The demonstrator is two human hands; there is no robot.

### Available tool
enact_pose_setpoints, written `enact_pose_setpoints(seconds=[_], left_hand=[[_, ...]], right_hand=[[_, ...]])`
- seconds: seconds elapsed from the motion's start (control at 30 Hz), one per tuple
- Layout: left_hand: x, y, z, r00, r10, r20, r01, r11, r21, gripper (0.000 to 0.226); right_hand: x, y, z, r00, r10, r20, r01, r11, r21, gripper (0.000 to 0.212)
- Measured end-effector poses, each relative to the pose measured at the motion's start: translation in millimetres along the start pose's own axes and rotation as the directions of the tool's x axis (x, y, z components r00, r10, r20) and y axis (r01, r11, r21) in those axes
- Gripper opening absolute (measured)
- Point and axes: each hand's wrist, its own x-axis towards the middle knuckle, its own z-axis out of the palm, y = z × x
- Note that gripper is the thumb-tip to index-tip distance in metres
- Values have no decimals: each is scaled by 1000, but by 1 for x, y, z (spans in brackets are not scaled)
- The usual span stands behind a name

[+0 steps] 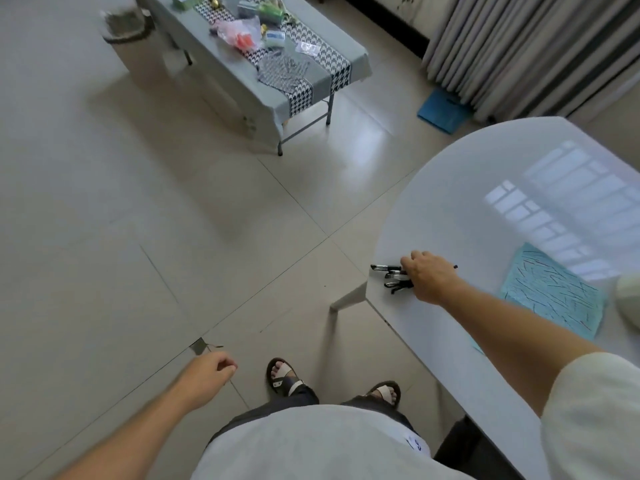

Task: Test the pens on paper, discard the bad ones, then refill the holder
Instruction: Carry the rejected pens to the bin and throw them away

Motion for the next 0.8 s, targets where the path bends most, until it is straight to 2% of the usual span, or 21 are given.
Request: enact_pose_setpoints(seconds=[0.17,0.23,0.3,0.47,0.6,0.67,0.8], left_hand=[[11,-46,-30,997,-67,-27,65,995,-72,12],[16,-62,-40,995,-92,-33,88,990,-110,13],[21,-75,-50,992,-121,-40,114,983,-146,12],[32,-91,-80,980,-192,-49,180,965,-188,12],[47,-90,-108,971,-232,-53,214,949,-232,11],[61,-89,-124,964,-260,-58,236,935,-264,12],[91,-83,-161,932,-350,-94,285,868,-407,13]], right_hand=[[-2,-17,-6,982,184,48,-189,970,155,22],[0,-25,-9,958,274,85,-287,915,282,18],[5,-33,-12,945,310,101,-323,848,420,10],[38,-62,-37,968,198,153,-247,653,715,8],[82,-87,-65,973,135,188,-232,547,805,3],[114,-96,-81,972,101,211,-231,548,804,4],[184,-106,-113,959,54,280,-251,621,743,4]])
